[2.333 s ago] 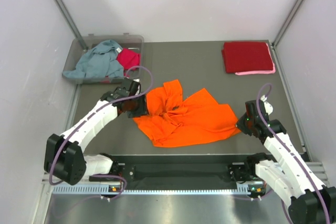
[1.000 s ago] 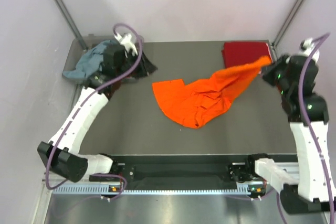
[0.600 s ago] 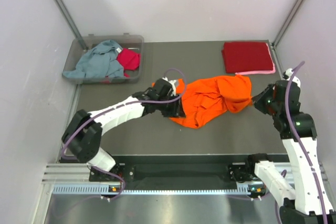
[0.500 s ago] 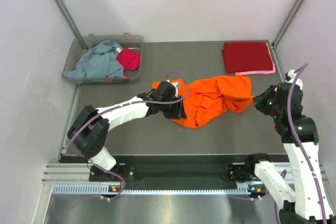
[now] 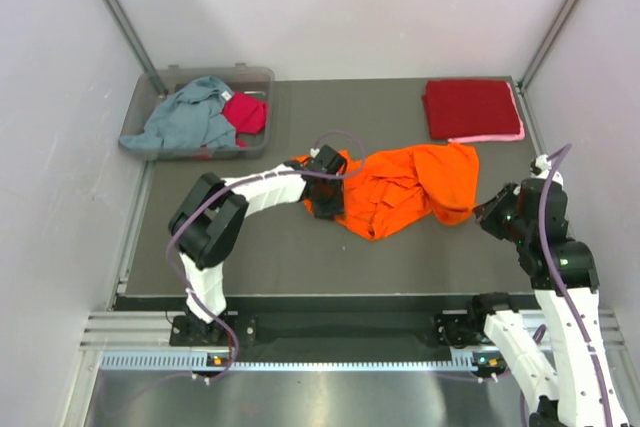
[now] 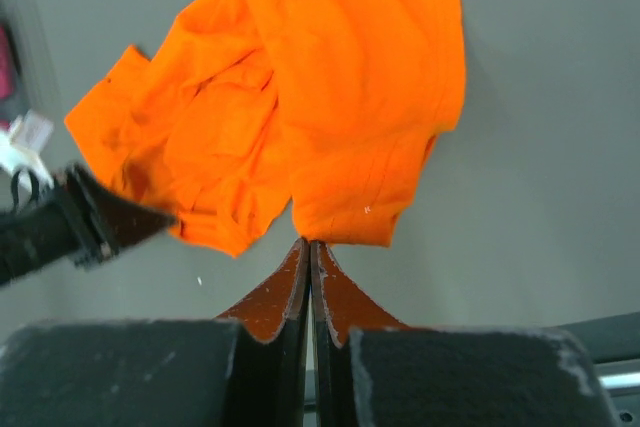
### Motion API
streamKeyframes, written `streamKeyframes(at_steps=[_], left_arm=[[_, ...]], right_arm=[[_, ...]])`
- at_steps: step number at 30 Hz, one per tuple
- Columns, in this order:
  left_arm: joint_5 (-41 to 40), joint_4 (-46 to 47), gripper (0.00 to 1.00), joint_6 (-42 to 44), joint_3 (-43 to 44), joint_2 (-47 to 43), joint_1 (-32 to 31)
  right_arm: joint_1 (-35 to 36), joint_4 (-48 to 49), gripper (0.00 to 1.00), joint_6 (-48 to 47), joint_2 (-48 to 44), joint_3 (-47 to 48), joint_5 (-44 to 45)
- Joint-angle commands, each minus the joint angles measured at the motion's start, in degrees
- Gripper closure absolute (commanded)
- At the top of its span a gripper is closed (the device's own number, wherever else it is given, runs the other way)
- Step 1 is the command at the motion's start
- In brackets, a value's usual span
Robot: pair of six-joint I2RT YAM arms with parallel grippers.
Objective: Fold and stack the t-shirts
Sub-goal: Flatten the tshirt out
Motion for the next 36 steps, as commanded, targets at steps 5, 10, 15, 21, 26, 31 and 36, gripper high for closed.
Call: streamKeyframes(at_steps=[5, 10, 15, 21, 26, 31, 36], left_arm=[[-8.85, -6.98, 0.60, 6.31, 14.11, 15.79, 11.08], [-8.49, -11.38, 0.59, 9.21, 23.70, 13.80, 15.31], [2.46, -6.49, 0.56, 12.46, 18.11, 2.20, 13.91], [18.81, 11.27, 0.54, 5.81, 11.32, 0.24, 10.12], [18.75, 16.47, 0.53, 1.49, 12.89, 7.17, 9.77], [16.99, 19.19, 0.52, -0.80, 14.65, 11.85, 9.68], [14.89, 22.80, 0.53, -2.30, 14.48, 13.69, 9.42]], right_arm=[[-0.43, 4.33, 1.00, 5.11, -2.11, -6.43, -8.05], [-0.43, 5.66, 1.00, 7.31, -2.81, -10.03, -12.19], [-0.43, 6.79, 1.00, 6.53, -3.17, -10.91, -12.54], [-0.52, 8.99, 1.00, 5.30, -1.41, -12.15, -14.56], [-0.52, 9.52, 1.00, 4.85, -0.71, -12.15, -15.79], [-0.43, 9.52, 1.00, 4.77, -0.88, -11.71, -15.97], [-0.43, 9.61, 1.00, 3.98, -0.71, -11.88, -15.88]])
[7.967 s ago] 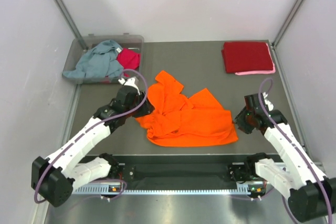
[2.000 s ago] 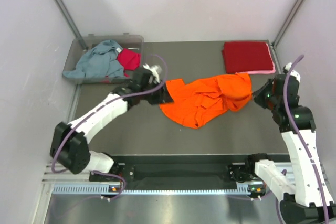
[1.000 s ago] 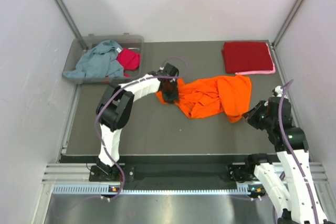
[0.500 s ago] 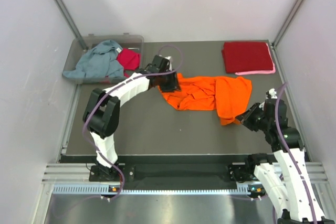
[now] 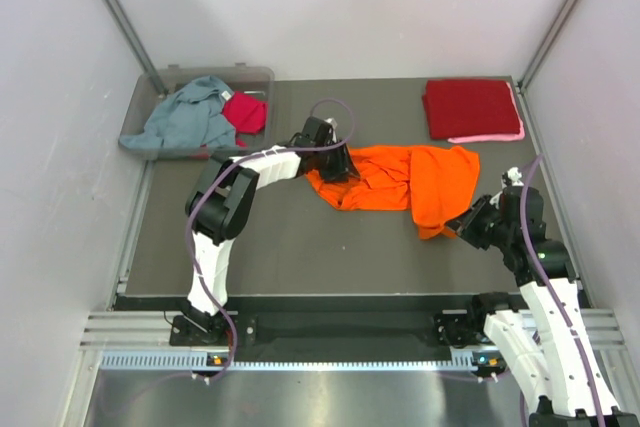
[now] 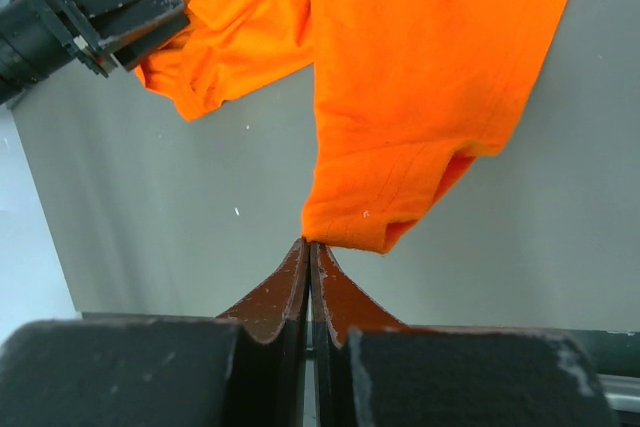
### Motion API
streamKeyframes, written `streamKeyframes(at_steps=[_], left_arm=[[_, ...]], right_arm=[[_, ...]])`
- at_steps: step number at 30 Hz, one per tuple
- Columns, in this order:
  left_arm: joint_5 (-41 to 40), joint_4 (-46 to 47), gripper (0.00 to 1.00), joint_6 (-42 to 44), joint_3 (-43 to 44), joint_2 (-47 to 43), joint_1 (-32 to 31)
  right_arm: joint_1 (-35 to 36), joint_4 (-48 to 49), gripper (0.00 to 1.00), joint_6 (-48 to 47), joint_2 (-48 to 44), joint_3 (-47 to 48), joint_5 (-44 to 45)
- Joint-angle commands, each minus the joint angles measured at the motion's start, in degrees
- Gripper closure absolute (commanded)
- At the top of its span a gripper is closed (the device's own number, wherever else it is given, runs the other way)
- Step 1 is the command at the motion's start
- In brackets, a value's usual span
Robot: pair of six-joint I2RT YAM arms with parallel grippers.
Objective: Fold and stack the t-shirts
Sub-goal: Flatten the tshirt out
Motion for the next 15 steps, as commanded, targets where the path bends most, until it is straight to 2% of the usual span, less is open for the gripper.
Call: streamKeyframes(at_steps=[1, 6, 15], left_arm=[[-1.90, 5.91, 0.53, -1.66, 1.15, 0.41, -0.50], [-1.29, 8.98, 0.57, -3.85, -0.70, 0.58, -0.68], [-3.93, 7.49, 0.59, -4.65, 1.23, 1.90, -1.21]], right_arm=[[-0.43, 2.60, 1.00, -1.47, -0.03, 0.79, -0.91], [-0.43, 2.42, 1.00, -1.82, -0.20, 0.53, -0.30], [-0.43, 3.04, 1.00, -1.12, 0.06, -0.26, -0.56]])
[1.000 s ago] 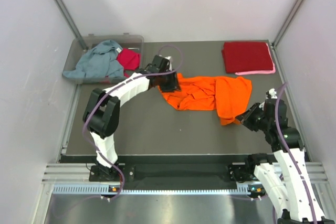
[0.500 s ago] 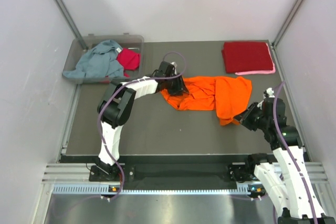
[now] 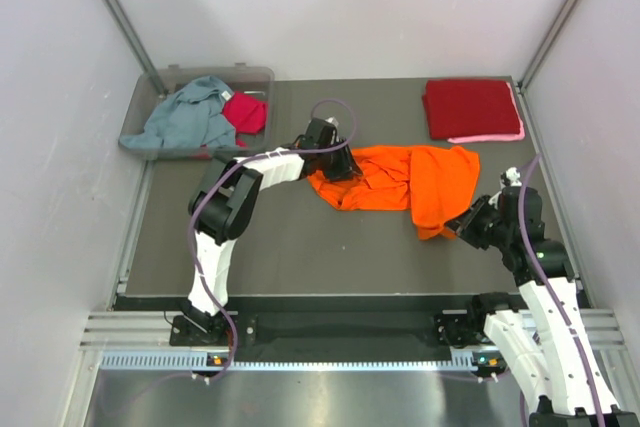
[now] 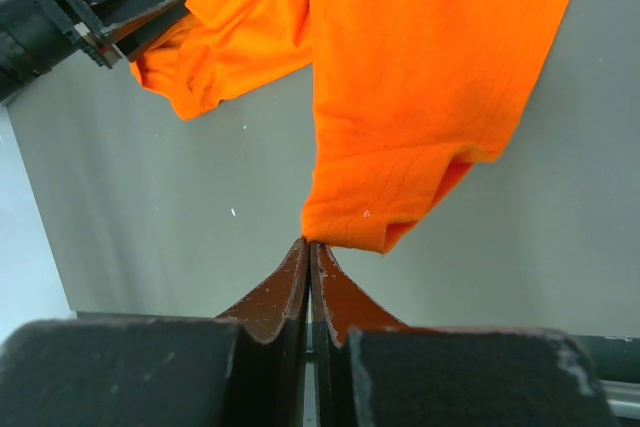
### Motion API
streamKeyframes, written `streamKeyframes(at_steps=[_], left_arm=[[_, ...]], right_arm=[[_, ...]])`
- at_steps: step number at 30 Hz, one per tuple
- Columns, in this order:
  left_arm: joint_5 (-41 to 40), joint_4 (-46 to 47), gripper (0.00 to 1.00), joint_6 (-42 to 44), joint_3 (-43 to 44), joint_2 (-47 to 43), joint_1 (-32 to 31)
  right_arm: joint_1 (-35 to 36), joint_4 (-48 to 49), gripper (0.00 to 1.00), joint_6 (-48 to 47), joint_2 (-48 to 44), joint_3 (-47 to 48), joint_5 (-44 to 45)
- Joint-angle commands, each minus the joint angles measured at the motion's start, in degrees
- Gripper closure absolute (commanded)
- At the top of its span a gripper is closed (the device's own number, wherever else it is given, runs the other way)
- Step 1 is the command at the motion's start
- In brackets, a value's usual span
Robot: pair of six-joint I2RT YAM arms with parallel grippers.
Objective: Fold and stack the t-shirts
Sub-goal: Flatten the tshirt out
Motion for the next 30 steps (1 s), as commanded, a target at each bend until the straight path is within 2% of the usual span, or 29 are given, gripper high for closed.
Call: streamKeyframes(at_steps=[1, 10, 15, 16, 18, 23, 25, 30], left_arm=[[-1.24, 3.16, 0.59, -0.91, 1.41, 1.57, -0.33], [-3.08, 3.16, 0.64, -1.62, 0.79, 2.89, -0.95], [-2.38, 3.34, 0.79, -1.18, 0.97, 2.90, -0.95], [-2.12, 3.25, 0.88, -1.18, 0.97, 2.63, -0.95], [-0.72, 3.16, 0.99, -1.18, 1.41, 2.20, -0.95], [1.13, -1.22, 1.00, 1.89, 2.72, -3.33, -0.86], [1.57, -3.51, 1.00, 3.38, 3.16, -6.84, -0.95], [-0.35, -14.65, 1.00, 9.88, 4.31, -16.24, -0.60]], right_arm=[[-0.43, 2.33, 1.00, -0.22, -0.22, 0.55, -0.41], [-0.43, 2.51, 1.00, 0.05, 0.65, 0.20, 0.03], [-0.52, 2.25, 1.00, 0.22, 0.74, 0.55, 1.09], [-0.43, 2.42, 1.00, 0.31, 0.92, 0.55, 1.09], [-0.43, 2.77, 1.00, 0.66, 1.09, 0.11, 1.26], [-0.43, 4.61, 1.00, 2.94, 2.67, -3.92, 1.26], [-0.43, 4.36, 1.00, 2.68, 4.07, -3.76, 3.80], [-0.52, 0.93, 1.00, 3.29, 8.55, 3.52, 15.75]])
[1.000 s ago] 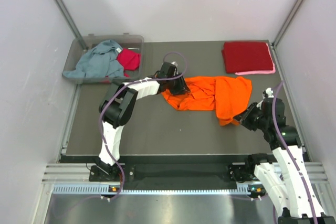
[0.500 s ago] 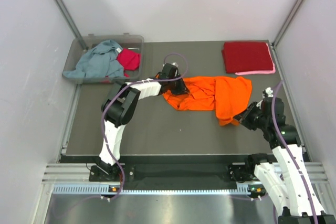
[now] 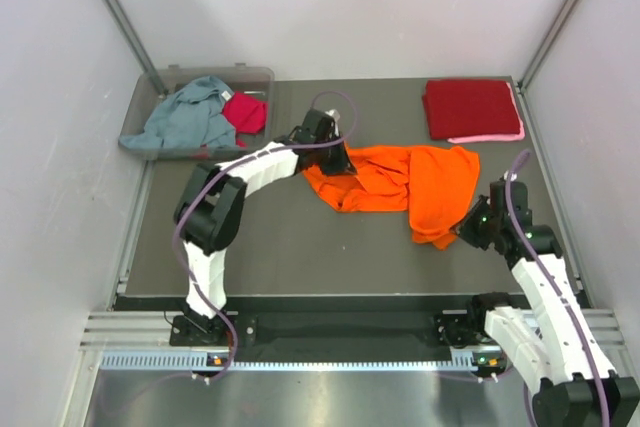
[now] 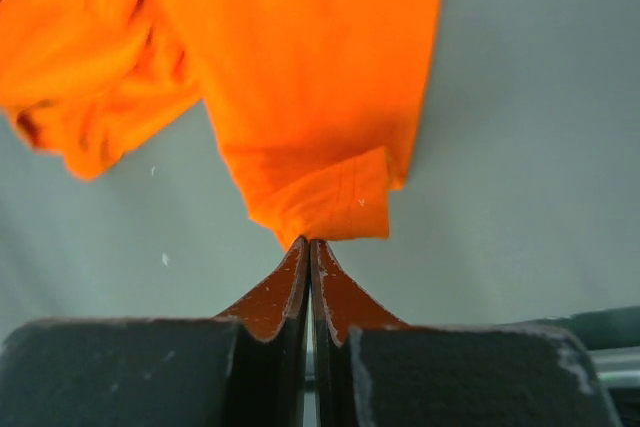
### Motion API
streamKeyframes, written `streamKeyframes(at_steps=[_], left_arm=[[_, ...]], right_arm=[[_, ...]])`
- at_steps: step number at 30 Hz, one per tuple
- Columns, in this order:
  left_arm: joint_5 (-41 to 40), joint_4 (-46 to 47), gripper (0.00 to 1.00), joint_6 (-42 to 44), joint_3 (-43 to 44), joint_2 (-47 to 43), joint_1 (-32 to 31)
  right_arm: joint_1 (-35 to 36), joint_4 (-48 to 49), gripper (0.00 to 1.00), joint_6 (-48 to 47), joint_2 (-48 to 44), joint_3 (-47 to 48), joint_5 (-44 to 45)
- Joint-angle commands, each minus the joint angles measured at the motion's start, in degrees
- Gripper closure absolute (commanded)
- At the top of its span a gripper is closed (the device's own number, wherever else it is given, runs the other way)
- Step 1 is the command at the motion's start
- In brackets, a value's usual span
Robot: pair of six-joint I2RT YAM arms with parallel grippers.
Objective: Fold and stack the t-shirts
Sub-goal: Flatten the tshirt out
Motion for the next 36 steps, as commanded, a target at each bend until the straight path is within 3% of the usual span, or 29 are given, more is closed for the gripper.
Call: streamKeyframes(at_steps=[1, 7, 16, 22, 27, 36], left_arm=[[-2.73, -8.64, 1.00, 6.61, 3.74, -11.75, 0.19], [-9.86, -21.73, 1.00, 15.48, 3.57, -23.36, 1.59], [-32.88, -24.65, 1.00, 27.61, -2.50, -44.19, 2.91], [-39.48, -32.56, 1.00, 27.28, 8.46, -48.77, 4.50], [-36.34, -34.41, 1.00, 24.38, 18.57, -53.07, 4.50], [-19.82, -37.49, 1.00, 15.16, 28.25, -58.52, 4.50]], right_arm=[[-0.52, -0.62, 1.00, 1.55, 3.79, 7.33, 9.77], [-1.13, -3.08, 1.00, 2.60, 9.08, 15.86, 16.02], [-5.77, -10.11, 1.00, -2.22, 12.42, 36.57, 24.37], [-7.54, -16.43, 1.00, -4.68, 16.64, 53.89, 24.73], [-7.55, -21.98, 1.00, -6.53, 17.18, 67.01, 23.59], [-7.55, -30.06, 1.00, -5.49, 9.62, 81.34, 14.19]])
